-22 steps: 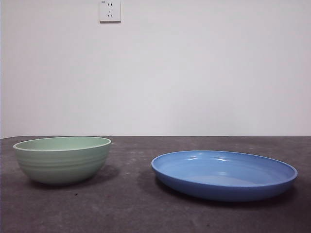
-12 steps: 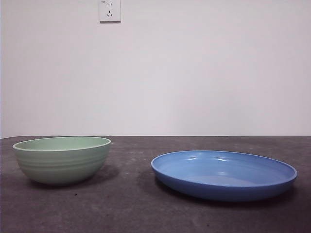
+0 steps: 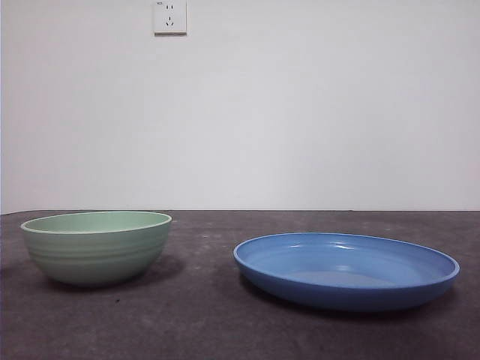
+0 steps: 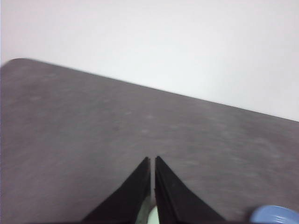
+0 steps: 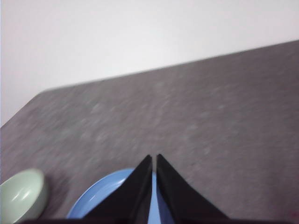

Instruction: Place the green bowl on the blue plate

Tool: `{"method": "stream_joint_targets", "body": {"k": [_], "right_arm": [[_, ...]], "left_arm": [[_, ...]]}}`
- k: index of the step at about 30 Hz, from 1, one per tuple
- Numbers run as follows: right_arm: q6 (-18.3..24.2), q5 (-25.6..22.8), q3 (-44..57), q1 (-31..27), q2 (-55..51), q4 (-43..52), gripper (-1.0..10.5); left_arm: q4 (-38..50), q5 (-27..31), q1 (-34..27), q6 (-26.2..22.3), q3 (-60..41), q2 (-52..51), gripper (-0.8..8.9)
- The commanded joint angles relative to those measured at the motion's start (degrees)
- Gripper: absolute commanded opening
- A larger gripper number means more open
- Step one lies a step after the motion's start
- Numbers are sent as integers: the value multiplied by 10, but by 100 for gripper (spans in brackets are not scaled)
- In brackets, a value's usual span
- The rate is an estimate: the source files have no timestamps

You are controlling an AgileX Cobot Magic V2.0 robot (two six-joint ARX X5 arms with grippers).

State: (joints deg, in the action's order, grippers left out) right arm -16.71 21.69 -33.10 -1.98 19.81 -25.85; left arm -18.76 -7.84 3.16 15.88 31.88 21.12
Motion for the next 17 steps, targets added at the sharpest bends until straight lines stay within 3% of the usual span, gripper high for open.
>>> {"method": "stream_joint_targets", "body": {"k": [1, 4, 10, 17], "right_arm": [[29, 33, -61, 0, 39, -47, 11], [43, 69, -116, 15, 78, -89, 11], [52, 68, -194, 109, 135, -109, 11], [89, 68, -274, 176, 187, -212, 11]], "left_arm": [[-17, -44, 3, 1, 59, 46, 15], [-26, -101, 5, -3, 109, 95, 15], [-86, -183, 15, -5, 196, 179, 15], [-184, -214, 59, -35, 257, 214, 15]]}}
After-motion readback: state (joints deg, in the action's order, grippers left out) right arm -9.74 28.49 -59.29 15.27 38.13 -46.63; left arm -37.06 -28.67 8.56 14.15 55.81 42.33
